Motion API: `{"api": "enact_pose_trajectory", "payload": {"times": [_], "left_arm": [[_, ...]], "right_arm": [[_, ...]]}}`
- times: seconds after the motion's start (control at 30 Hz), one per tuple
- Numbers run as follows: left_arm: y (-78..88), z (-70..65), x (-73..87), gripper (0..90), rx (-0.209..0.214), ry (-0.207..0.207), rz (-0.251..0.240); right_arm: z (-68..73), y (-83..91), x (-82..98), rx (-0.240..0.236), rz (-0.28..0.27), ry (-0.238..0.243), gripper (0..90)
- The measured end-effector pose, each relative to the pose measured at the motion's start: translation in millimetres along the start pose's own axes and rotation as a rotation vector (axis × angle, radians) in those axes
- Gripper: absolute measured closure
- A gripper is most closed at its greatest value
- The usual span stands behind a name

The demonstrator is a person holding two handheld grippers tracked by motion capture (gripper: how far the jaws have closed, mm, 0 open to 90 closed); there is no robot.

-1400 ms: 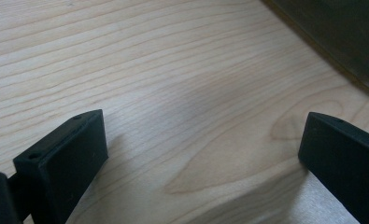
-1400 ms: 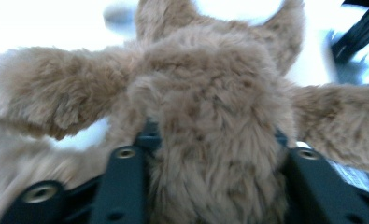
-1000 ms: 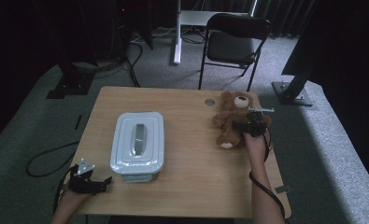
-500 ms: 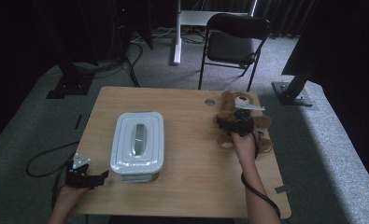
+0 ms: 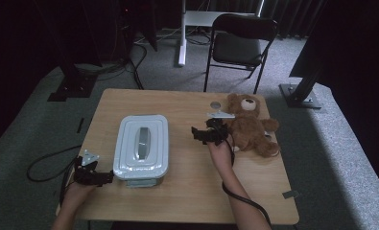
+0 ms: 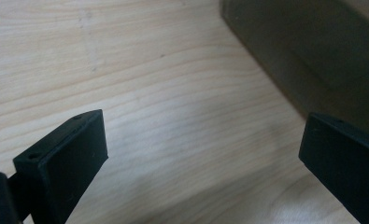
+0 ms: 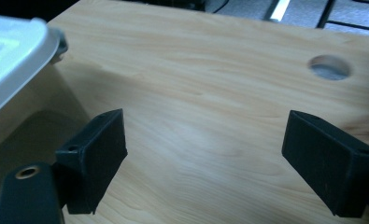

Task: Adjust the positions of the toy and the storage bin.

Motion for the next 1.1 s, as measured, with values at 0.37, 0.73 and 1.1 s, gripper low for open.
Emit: {"api": "enact_pose_trajectory", "payload": {"times": [0.37, 0.73, 1.1], "left_arm": [[-20.9, -2.2, -9.4, 1.8, -0.003, 0.014, 0.013], [-17.9, -19.7, -19.9, 1.9, 0.014, -0.009, -0.011], [-14.6, -52.5, -25.9, 1.9, 0.081, -0.056, -0.019]], "right_arm": [[28.0, -49.8, 28.9, -0.047, 0.116, 0.043, 13.0], [38.7, -53.4, 44.0, -0.092, 0.133, 0.031, 13.0], [38.1, -48.4, 50.7, -0.139, 0.126, 0.058, 11.0]]}}
Point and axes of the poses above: each handheld gripper's, and its own axes: y roughly backward along the jaws, x roughly out of its underside, z roughly to its left, the point moved 6 cm from there along -y, roughly forward along the jaws, and after that the axes turned 8 degrees about -x, right-handed, at the moved point
